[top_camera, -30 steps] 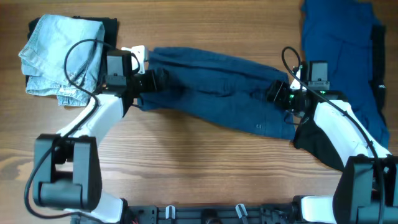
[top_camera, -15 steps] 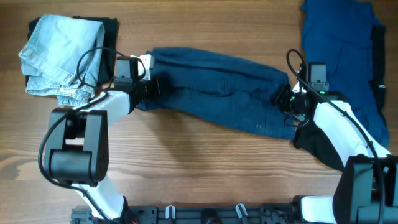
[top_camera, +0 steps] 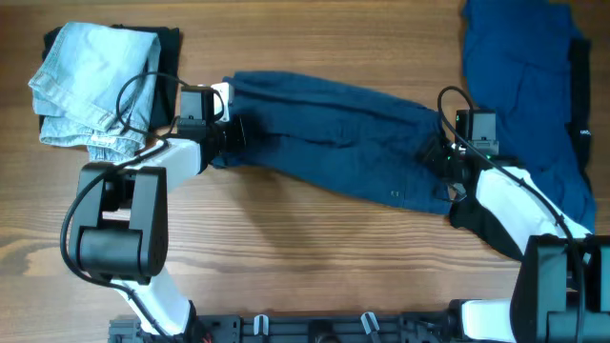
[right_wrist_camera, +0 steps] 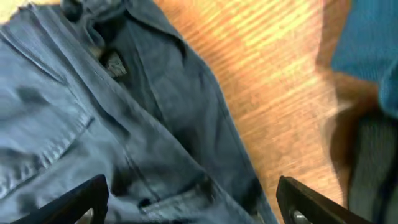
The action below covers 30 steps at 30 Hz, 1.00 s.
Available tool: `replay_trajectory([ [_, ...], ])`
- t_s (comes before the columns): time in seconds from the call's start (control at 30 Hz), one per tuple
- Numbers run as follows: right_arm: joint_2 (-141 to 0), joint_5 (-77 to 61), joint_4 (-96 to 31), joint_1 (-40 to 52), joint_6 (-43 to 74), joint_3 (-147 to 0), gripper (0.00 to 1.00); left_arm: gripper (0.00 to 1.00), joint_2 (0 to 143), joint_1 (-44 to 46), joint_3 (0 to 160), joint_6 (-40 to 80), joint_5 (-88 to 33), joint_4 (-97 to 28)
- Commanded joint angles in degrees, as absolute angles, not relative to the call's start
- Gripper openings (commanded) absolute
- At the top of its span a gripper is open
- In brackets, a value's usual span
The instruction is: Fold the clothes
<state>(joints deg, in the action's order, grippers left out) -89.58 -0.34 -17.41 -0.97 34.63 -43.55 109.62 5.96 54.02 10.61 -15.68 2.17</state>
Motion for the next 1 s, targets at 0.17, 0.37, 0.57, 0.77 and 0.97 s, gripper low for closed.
replay_trajectory([
  [0.17, -100.14, -6.07, -14.35, -1.19, 30.37, -43.16, 0.71, 0.04, 112.51, 5.74, 54.72, 11.16, -12.78, 1.54],
  [0.37, -102.54, -11.42, -12.67, -1.19, 30.00, -43.16, 0.48, 0.04, 112.51, 5.74, 54.72, 11.16, -12.78, 1.08],
  [0.57, -102.17, -13.74, -12.27, -1.21, 30.24, -43.86, 0.04, 0.04, 112.51, 5.74, 54.72, 11.18, -12.78, 0.45],
  [0.77, -96.64, -15.53, -14.81, -1.21, 31.44, -47.22, 0.04, 0.04, 112.51, 5.74, 54.72, 11.18, -12.78, -0.23],
  [0.97, -85.41, -20.03, -17.91, -1.08, 30.24, -51.20, 0.04, 0.04, 112.51, 5.76, 54.72, 11.18, -12.82, -0.89],
])
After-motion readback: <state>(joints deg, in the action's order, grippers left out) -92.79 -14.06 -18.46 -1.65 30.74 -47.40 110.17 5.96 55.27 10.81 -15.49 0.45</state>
